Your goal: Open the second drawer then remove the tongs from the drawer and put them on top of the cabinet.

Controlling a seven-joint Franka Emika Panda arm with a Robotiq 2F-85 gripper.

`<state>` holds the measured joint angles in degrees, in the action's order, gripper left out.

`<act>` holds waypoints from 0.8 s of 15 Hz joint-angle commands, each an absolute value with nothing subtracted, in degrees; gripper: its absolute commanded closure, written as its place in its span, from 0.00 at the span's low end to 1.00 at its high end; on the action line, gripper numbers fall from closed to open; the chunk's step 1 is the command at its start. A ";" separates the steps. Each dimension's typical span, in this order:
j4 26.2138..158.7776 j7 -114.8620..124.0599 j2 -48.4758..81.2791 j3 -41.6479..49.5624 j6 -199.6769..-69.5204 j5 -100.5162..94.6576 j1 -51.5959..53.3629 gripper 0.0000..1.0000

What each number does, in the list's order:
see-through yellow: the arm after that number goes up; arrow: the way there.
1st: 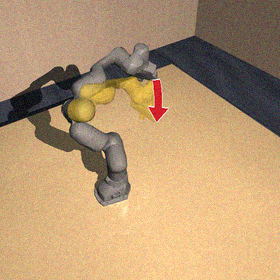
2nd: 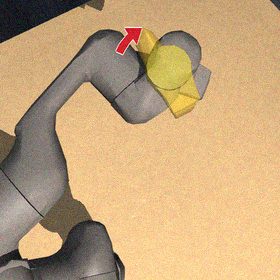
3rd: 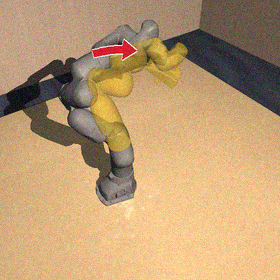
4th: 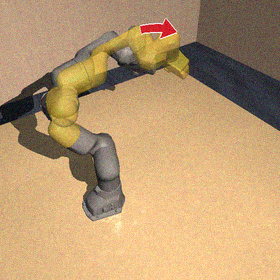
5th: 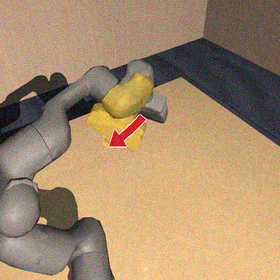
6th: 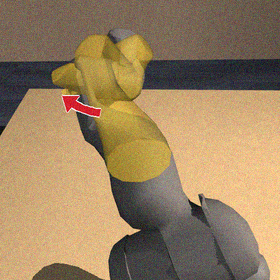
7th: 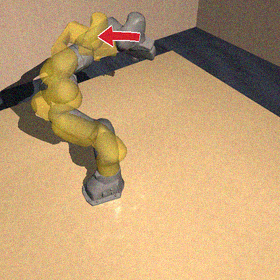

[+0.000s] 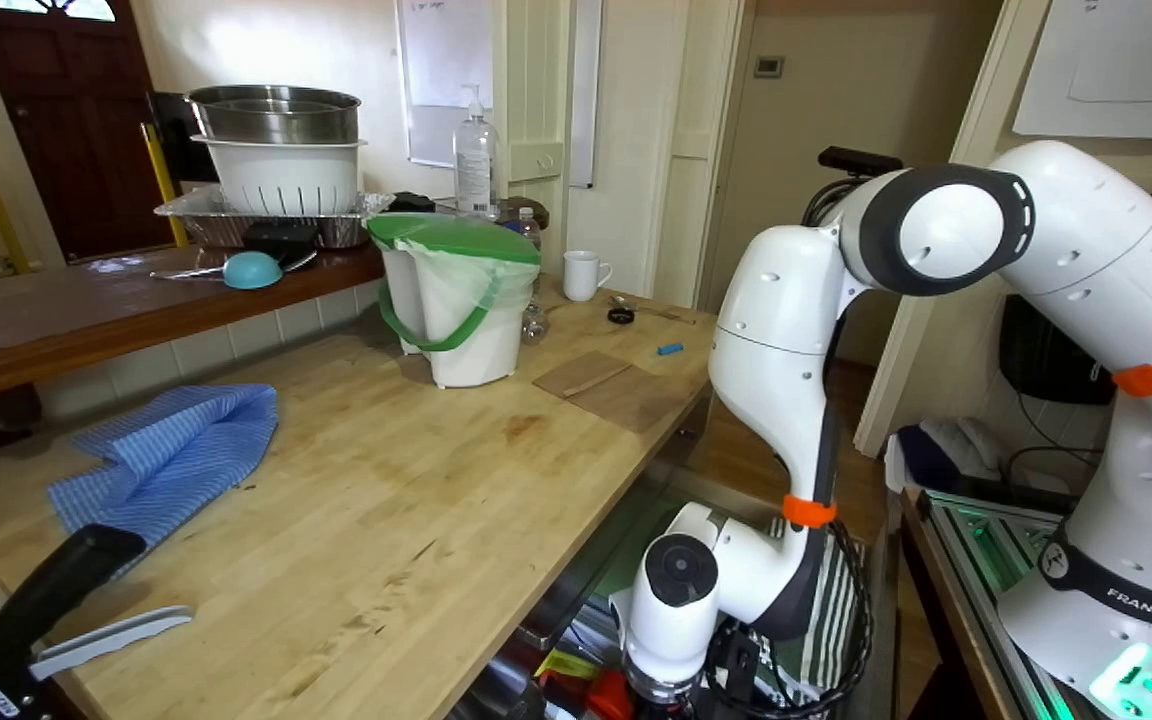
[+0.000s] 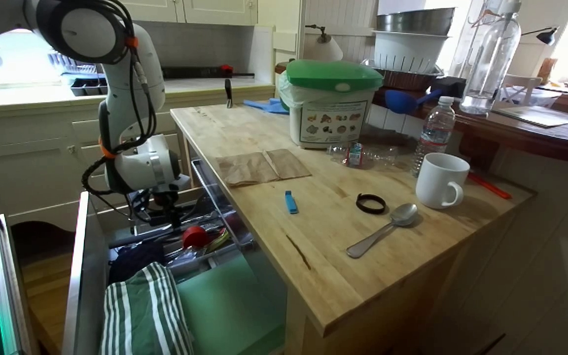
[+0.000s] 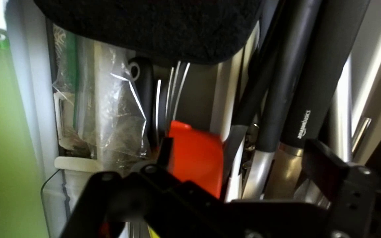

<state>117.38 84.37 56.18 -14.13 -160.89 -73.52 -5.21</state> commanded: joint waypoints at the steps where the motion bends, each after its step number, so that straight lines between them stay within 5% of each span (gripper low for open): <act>1: 113.57 90.72 58.96 -11.99 -159.50 -75.62 -0.56 0.00; 12: 111.37 100.63 61.22 -10.76 -154.54 -72.13 3.83 0.00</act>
